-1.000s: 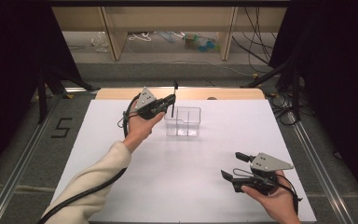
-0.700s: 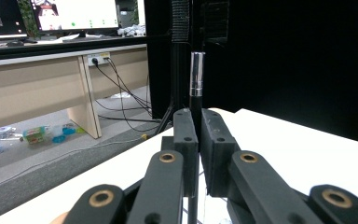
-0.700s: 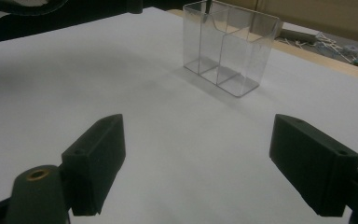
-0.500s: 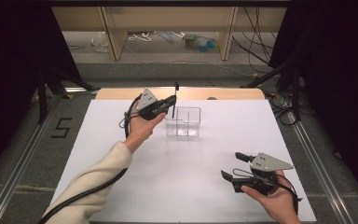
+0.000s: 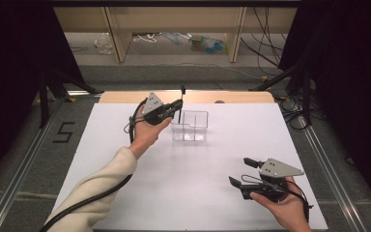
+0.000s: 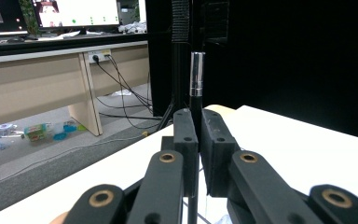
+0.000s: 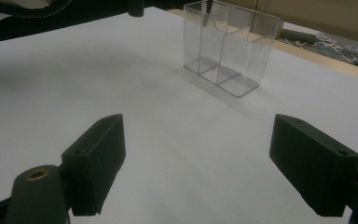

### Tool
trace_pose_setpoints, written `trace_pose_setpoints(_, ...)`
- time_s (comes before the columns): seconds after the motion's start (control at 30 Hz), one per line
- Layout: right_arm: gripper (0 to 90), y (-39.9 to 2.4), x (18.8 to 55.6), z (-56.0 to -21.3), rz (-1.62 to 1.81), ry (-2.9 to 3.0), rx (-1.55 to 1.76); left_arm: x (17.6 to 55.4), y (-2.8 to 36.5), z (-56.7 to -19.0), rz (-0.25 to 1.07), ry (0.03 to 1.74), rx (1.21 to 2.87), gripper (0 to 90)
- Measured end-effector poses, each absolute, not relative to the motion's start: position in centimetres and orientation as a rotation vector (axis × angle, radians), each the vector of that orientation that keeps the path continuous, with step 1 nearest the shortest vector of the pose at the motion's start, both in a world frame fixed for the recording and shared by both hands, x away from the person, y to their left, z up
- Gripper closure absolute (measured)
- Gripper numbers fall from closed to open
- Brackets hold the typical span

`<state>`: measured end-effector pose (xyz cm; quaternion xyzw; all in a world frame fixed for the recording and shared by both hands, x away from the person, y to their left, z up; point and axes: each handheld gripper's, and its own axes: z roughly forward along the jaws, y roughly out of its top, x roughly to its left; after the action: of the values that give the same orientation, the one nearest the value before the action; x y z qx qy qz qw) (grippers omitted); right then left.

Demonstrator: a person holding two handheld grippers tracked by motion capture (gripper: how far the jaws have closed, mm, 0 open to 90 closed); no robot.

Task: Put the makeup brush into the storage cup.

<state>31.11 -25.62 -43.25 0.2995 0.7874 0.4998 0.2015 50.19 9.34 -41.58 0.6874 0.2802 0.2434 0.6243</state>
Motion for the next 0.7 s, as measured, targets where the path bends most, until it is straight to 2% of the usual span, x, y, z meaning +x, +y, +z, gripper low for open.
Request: trace_pose_setpoints(0.7,19.5,-25.60,31.11,-43.27,1.396,2.202,0.834,50.38,9.48,-42.44,0.551,0.673,1.582,85.6)
